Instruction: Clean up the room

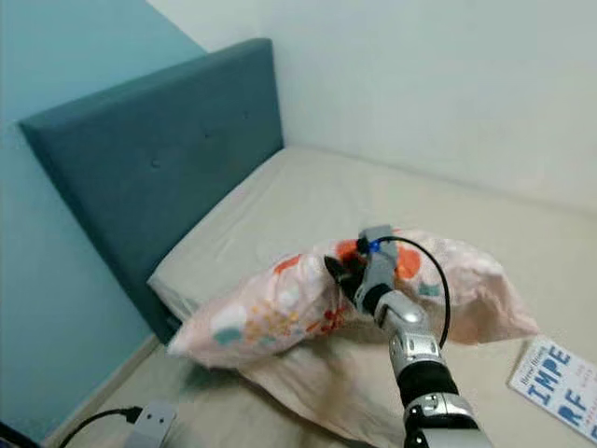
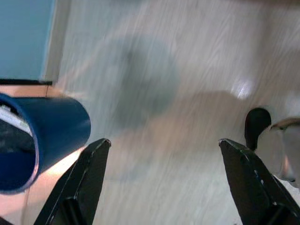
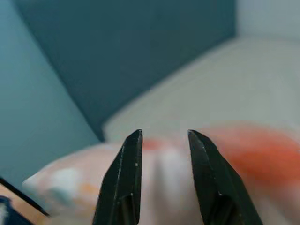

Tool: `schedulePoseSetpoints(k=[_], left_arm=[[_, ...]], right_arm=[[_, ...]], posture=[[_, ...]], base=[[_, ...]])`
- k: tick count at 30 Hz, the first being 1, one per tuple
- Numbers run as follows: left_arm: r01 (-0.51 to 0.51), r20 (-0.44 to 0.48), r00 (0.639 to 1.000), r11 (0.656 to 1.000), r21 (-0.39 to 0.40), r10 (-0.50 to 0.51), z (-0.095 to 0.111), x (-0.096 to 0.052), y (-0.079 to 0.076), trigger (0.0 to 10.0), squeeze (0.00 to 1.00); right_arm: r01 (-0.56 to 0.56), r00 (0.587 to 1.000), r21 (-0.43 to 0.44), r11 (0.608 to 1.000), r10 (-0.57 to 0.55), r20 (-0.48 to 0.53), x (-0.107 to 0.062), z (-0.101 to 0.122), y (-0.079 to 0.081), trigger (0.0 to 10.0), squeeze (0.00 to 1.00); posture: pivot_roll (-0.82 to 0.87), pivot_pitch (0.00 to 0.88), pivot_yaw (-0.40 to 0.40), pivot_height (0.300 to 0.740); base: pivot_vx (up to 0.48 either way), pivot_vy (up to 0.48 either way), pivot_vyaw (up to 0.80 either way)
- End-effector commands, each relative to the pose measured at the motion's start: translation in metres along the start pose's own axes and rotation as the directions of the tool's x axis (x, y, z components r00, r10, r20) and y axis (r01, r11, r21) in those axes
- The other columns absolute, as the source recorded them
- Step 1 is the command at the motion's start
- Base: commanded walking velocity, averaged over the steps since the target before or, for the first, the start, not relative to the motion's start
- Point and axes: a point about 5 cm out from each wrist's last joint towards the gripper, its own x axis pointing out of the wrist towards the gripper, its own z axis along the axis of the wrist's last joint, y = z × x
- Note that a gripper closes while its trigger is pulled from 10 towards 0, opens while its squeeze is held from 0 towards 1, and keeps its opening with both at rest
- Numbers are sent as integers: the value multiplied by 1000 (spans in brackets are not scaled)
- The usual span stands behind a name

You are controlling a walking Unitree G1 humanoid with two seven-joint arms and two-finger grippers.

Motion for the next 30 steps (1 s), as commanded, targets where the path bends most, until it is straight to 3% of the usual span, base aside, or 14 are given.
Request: schedulePoseSetpoints(k=[1, 11, 12, 13, 15, 19, 21, 25, 26, 27, 28, 30], left_arm=[[3, -20, 1000, 1000, 10, -3, -8, -1, 1, 10000, 0], [2, -17, 1000, 1000, 12, -2, -7, -1, 5, 10000, 0], [6, -12, 1000, 1000, 7, -5, -5, -1, 4, 10000, 0], [16, -6, 1000, 1000, 3, -16, -3, 0, 2, 10000, 0], [19, -4, 1000, 1000, 2, -19, -3, 0, 2, 10000, 0], [41, -3, 999, 999, -10, -41, -3, -1, -4, 10000, 0], [48, -2, 999, 999, -22, -48, -4, -1, -5, 10000, 0], [54, -1, 999, 998, -26, -54, -5, -1, -6, 10000, 0], [56, -6, 998, 998, -25, -56, -7, -1, -6, 10000, 0], [56, -6, 998, 998, -25, -56, -7, -1, -6, 10000, 0], [57, -7, 998, 998, -28, -57, -9, -2, -5, 10000, 0], [57, -6, 998, 998, -29, -58, -9, -2, -5, 10000, 0]], right_arm=[[-5, 1000, 30, 1000, 4, 26, 0, 4, 0, 10000, 0], [-18, 998, 20, 1000, 17, 56, 5, 10, 0, 10000, 0], [39, 999, 9, 999, -39, 1, 5, 5, -4, 10000, 0], [184, 970, -100, 978, -197, -145, 3, -11, -16, 10000, 0], [225, 951, -148, 963, -250, -184, 1, -16, -21, 10000, 0], [410, 876, -61, 910, -411, -253, -14, -32, -37, 10000, 0], [443, 848, -80, 893, -447, -285, -19, -38, -42, 10000, 0], [462, 822, -106, 881, -470, -322, -24, -43, -44, 10000, 0], [372, 806, -148, 916, -399, -437, -27, -59, -38, 10000, 0], [372, 806, -148, 916, -399, -437, -27, -59, -38, 10000, 0], [255, 803, -149, 955, -295, -518, -28, -71, -27, 10000, 0], [234, 804, -143, 962, -274, -528, -27, -72, -25, 10000, 0]], posture=[[-84, 0, 14, 740], [-78, 0, 10, 740], [-79, 0, 9, 740], [-80, 0, 11, 740], [-80, 0, 11, 740], [-75, 0, 11, 740], [-77, 0, 15, 740], [-78, 0, 16, 740], [-79, 0, 16, 740], [-79, 0, 16, 740], [-77, 0, 15, 740], [-77, 0, 15, 740]], base=[[0, 0, 775], [0, 0, 775], [0, 0, 775], [0, 0, 775], [0, 0, 775], [0, 0, 0], [0, 0, 0], [0, 0, 0], [0, 0, 0], [0, 0, 0], [0, 0, 0], [0, 0, 0]])
